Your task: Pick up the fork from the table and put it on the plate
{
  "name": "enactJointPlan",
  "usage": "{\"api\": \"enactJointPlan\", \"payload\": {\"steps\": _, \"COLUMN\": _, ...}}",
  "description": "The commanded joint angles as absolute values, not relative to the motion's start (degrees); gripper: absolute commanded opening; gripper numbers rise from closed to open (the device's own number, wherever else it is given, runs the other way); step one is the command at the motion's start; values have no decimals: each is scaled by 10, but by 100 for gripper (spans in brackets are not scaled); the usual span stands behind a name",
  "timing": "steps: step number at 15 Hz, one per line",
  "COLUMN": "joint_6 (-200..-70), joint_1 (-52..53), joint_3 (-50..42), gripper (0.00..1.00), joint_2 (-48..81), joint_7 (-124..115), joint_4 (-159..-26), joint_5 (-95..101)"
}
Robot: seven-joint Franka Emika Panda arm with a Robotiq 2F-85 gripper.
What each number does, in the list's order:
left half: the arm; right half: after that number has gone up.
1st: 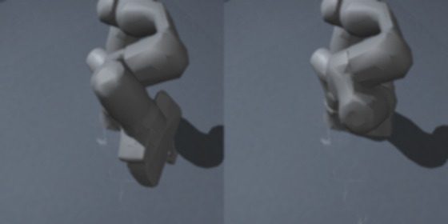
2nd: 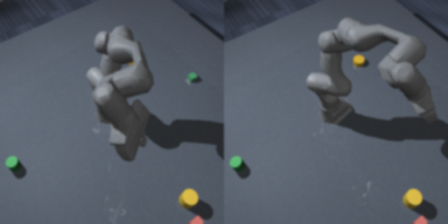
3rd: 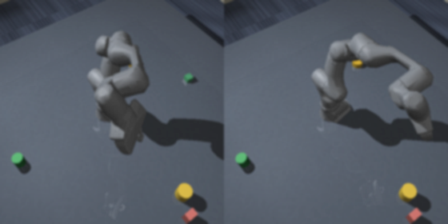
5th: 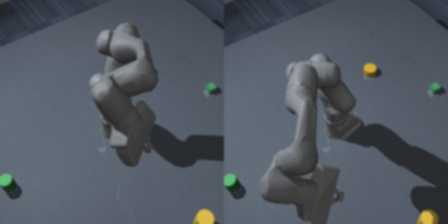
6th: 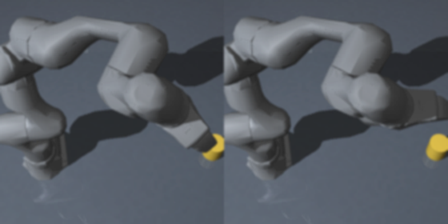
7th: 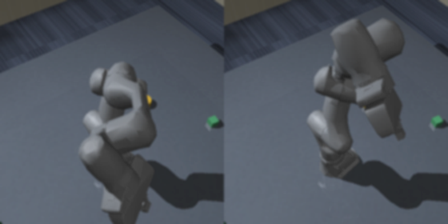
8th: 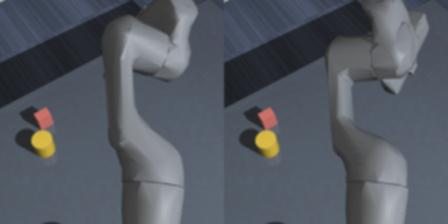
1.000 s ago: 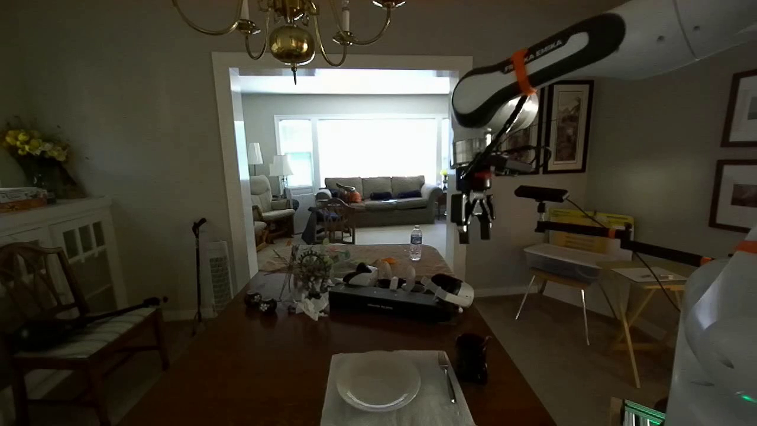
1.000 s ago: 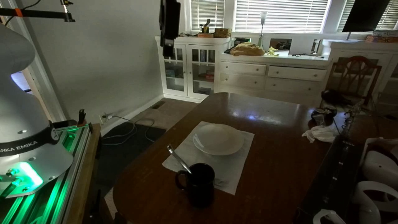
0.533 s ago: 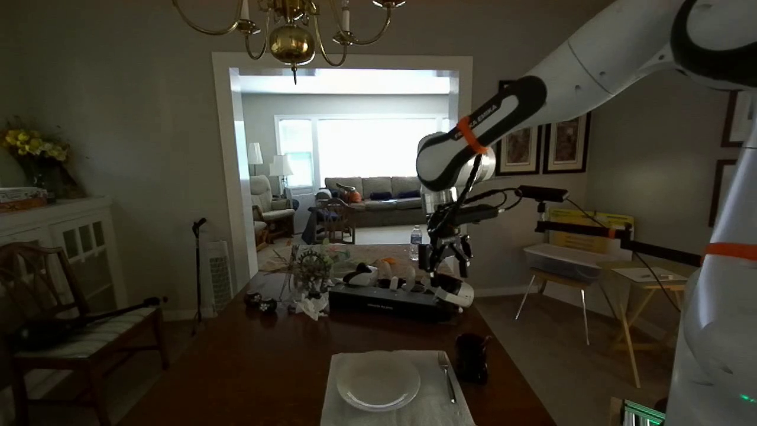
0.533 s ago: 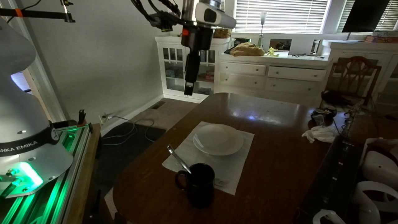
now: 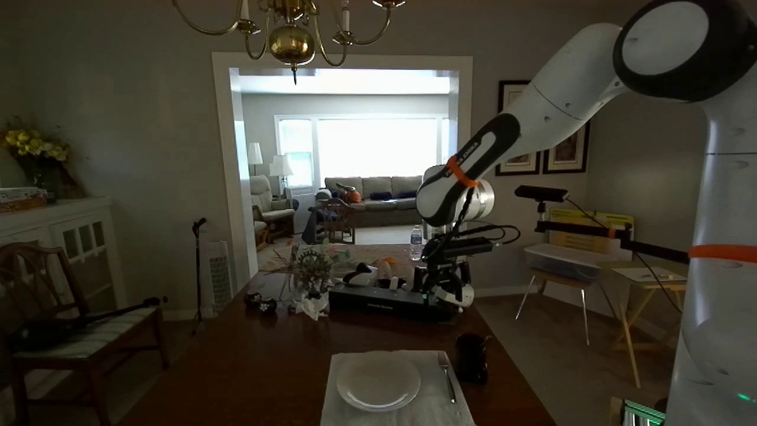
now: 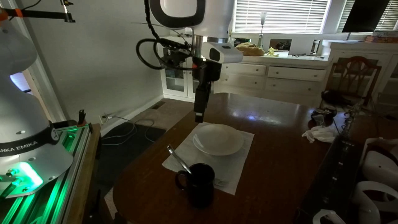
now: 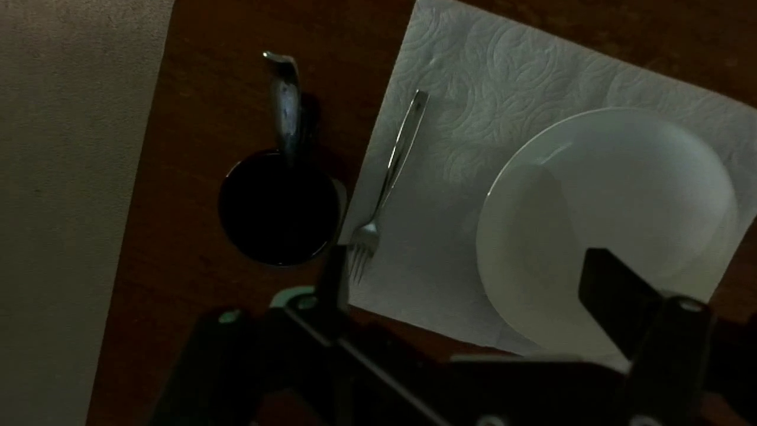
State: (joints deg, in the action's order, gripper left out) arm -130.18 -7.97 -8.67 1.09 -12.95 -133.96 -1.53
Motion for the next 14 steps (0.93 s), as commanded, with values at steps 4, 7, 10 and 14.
{"api": "enactJointPlan", "payload": {"steps": 4, "joint_6": -1405, "joint_1": -82, "joint_3": -90, "gripper": 100, "joint_2": 31, "joint_7": -157, "joint_4": -1375, "joint_5": -13}}
{"api": "enactJointPlan", "payload": {"steps": 7, "joint_6": -1420, "joint_1": -82, "joint_3": -92, "gripper": 100, "joint_2": 40, "joint_7": -167, "joint_4": -1381, "joint_5": -12}}
{"api": "enactJointPlan", "payload": {"steps": 10, "joint_6": -1427, "joint_1": -82, "joint_3": -93, "gripper": 100, "joint_2": 57, "joint_7": -178, "joint_4": -1376, "joint_5": -5}}
{"api": "enactJointPlan", "payload": {"steps": 14, "joint_6": -1488, "joint_1": -78, "joint_3": -87, "gripper": 100, "joint_2": 98, "joint_7": -166, "joint_4": -1389, "joint_5": -29}}
